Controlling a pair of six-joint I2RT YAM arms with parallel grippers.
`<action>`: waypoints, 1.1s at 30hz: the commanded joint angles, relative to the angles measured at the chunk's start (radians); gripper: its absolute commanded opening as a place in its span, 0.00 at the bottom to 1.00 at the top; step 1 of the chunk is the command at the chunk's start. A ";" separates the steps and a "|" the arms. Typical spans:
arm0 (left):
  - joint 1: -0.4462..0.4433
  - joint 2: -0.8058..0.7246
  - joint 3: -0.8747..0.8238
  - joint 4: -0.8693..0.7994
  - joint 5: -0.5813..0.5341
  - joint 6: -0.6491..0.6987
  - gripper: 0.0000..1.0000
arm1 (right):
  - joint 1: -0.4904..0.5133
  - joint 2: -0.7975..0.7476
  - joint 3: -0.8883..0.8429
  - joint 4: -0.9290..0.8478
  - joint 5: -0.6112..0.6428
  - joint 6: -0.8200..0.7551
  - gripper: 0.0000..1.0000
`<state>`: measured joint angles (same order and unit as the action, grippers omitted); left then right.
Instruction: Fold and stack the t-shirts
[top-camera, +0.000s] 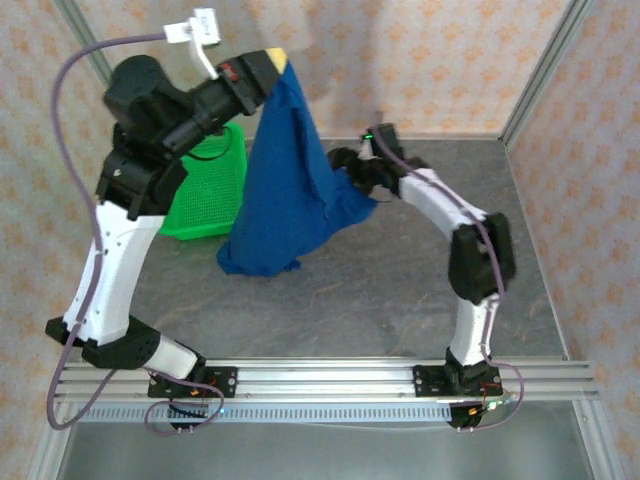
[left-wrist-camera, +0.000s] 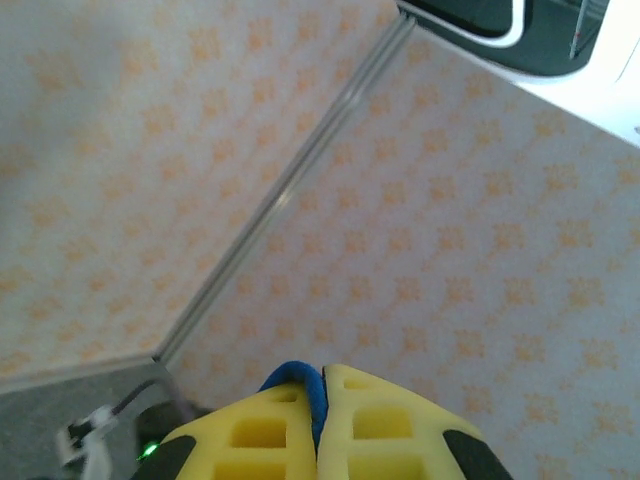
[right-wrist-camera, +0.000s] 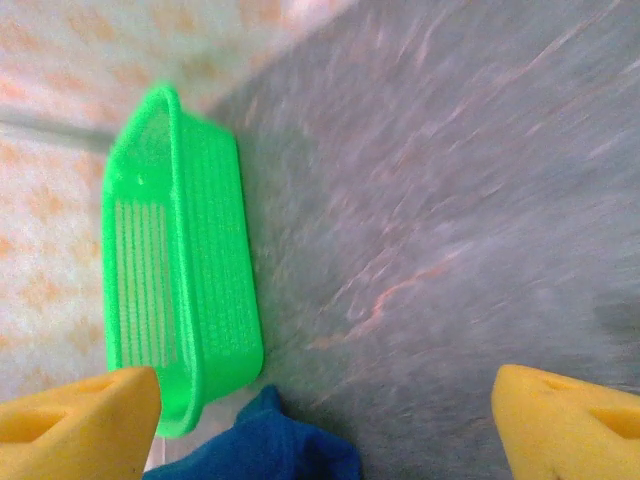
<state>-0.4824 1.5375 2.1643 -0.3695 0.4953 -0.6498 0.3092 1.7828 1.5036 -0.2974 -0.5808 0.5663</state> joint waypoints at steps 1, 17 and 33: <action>-0.056 0.072 0.046 0.078 -0.040 0.003 0.00 | -0.032 -0.080 -0.105 -0.037 0.045 -0.066 0.87; -0.062 0.578 0.250 -0.036 -0.077 -0.007 0.46 | -0.159 -0.371 -0.400 -0.144 0.105 -0.197 0.87; 0.192 0.433 -0.283 -0.262 -0.273 0.068 0.89 | -0.045 -0.328 -0.463 -0.233 0.099 -0.285 0.77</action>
<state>-0.2966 2.0411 1.9751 -0.6041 0.2874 -0.6064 0.2440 1.4242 1.0397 -0.4656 -0.5030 0.3153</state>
